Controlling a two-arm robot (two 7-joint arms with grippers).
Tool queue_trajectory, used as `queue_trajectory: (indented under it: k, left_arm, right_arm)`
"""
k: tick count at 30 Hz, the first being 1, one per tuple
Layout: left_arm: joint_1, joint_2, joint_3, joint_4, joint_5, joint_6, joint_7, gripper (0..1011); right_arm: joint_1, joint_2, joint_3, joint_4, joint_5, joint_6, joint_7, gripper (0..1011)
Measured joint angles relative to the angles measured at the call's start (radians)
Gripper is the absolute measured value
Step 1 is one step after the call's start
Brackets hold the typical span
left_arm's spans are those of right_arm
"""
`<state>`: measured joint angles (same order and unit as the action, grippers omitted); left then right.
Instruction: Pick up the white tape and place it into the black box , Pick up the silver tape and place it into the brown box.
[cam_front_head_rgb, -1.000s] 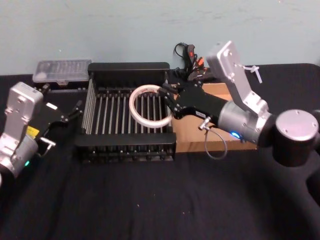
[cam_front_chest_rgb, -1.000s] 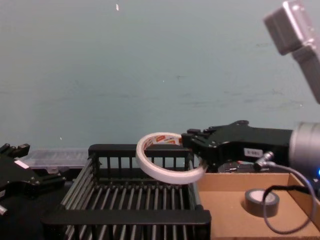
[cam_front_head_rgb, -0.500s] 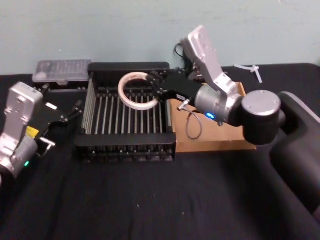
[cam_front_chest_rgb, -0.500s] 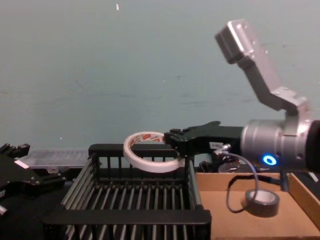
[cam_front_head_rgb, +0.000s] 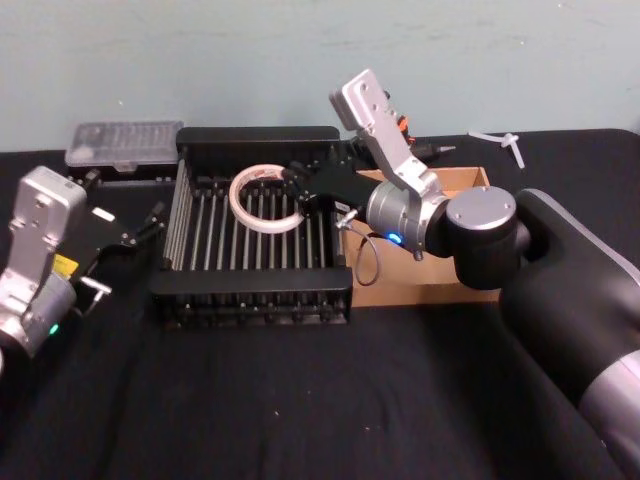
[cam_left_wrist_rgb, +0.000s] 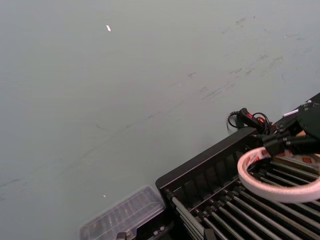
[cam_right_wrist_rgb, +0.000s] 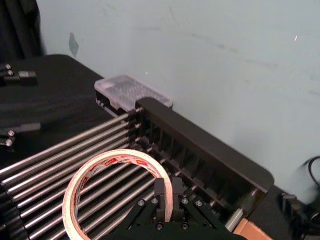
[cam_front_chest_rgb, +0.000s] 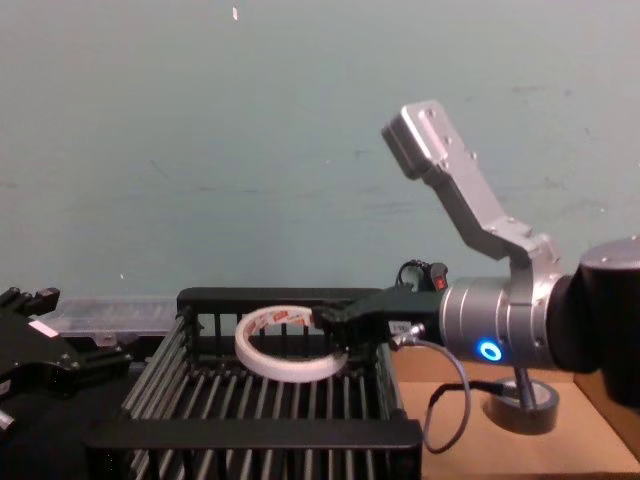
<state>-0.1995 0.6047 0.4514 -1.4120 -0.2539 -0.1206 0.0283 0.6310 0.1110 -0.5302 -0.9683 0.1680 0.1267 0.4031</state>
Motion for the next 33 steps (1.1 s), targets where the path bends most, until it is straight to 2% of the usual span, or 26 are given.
queue_trajectory:
  k: [10, 23, 28, 29, 33]
  left_arm:
    - [0.0, 0.0, 0.0, 0.0, 0.0, 0.0, 0.0, 1001]
    - [0.0, 0.0, 0.0, 0.0, 0.0, 0.0, 0.0, 1001]
    - [0.0, 0.0, 0.0, 0.0, 0.0, 0.0, 0.0, 1001]
    - [0.0, 0.0, 0.0, 0.0, 0.0, 0.0, 0.0, 1001]
    - [0.0, 0.0, 0.0, 0.0, 0.0, 0.0, 0.0, 1001]
  right_arm:
    - [0.012, -0.022, 0.006, 0.059, -0.025, -0.002, 0.0, 93]
    - [0.012, -0.022, 0.007, 0.06, -0.031, 0.001, -0.002, 98]
    - [0.012, -0.022, 0.007, 0.058, -0.029, 0.001, -0.002, 230]
    - [0.012, -0.022, 0.007, 0.058, -0.029, 0.001, -0.001, 230]
    - [0.012, -0.022, 0.007, 0.057, -0.028, 0.001, -0.001, 366]
